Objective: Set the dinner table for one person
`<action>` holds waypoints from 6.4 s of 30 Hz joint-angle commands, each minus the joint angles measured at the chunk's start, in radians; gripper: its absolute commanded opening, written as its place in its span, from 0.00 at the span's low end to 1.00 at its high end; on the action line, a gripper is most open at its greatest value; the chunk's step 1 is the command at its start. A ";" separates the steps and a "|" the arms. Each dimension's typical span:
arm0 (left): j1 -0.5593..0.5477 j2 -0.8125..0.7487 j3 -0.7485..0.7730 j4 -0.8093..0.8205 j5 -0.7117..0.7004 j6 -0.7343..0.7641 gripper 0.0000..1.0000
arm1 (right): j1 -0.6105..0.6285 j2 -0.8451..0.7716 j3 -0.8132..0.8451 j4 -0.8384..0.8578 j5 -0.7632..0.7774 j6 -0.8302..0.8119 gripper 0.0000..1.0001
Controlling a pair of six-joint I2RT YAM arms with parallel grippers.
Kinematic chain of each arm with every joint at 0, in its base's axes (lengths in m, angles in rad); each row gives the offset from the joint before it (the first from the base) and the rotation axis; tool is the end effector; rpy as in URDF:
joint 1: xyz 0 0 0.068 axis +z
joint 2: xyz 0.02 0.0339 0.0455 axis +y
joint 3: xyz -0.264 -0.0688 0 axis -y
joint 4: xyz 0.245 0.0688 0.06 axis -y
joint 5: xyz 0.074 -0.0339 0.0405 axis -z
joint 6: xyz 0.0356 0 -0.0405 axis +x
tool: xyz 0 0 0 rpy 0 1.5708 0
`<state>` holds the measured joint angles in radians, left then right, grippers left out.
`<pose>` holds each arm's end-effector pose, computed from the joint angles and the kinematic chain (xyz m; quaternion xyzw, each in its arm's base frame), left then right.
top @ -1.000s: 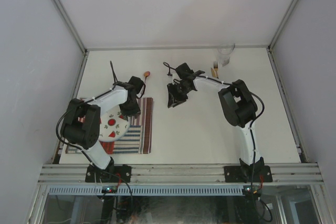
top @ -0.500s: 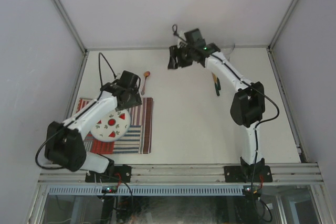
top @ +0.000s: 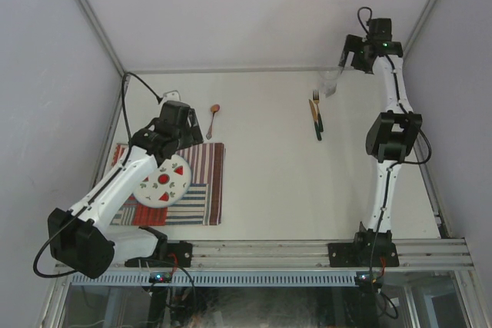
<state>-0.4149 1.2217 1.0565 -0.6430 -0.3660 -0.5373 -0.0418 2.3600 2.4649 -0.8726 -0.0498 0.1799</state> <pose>0.2388 -0.0913 0.3029 -0.1234 0.9068 -0.0176 0.4026 0.5232 -0.0201 0.3087 0.0921 0.9156 0.0498 0.3882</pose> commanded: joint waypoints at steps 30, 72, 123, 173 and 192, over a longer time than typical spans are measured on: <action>-0.001 -0.241 -0.146 -0.150 -0.062 -0.108 0.75 | 0.040 0.114 0.001 0.196 -0.123 -0.008 0.87; -0.001 -0.209 -0.194 -0.118 -0.043 -0.129 0.75 | 0.116 0.139 -0.036 0.264 -0.168 -0.048 0.80; -0.001 -0.149 -0.241 -0.041 -0.013 -0.158 0.43 | 0.252 0.107 -0.119 0.224 -0.336 -0.001 0.00; 0.016 0.012 -0.088 -0.022 -0.085 -0.100 0.40 | 0.718 -0.096 -0.427 0.268 -0.555 0.078 0.00; 0.016 -0.010 -0.123 -0.013 -0.074 -0.111 0.40 | 0.783 -0.052 -0.406 0.274 -0.591 0.096 0.00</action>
<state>-0.4046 1.2480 0.9394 -0.6872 -0.4389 -0.6441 0.7147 2.2967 2.0396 -0.6136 -0.6300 0.2695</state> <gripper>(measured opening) 0.407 0.009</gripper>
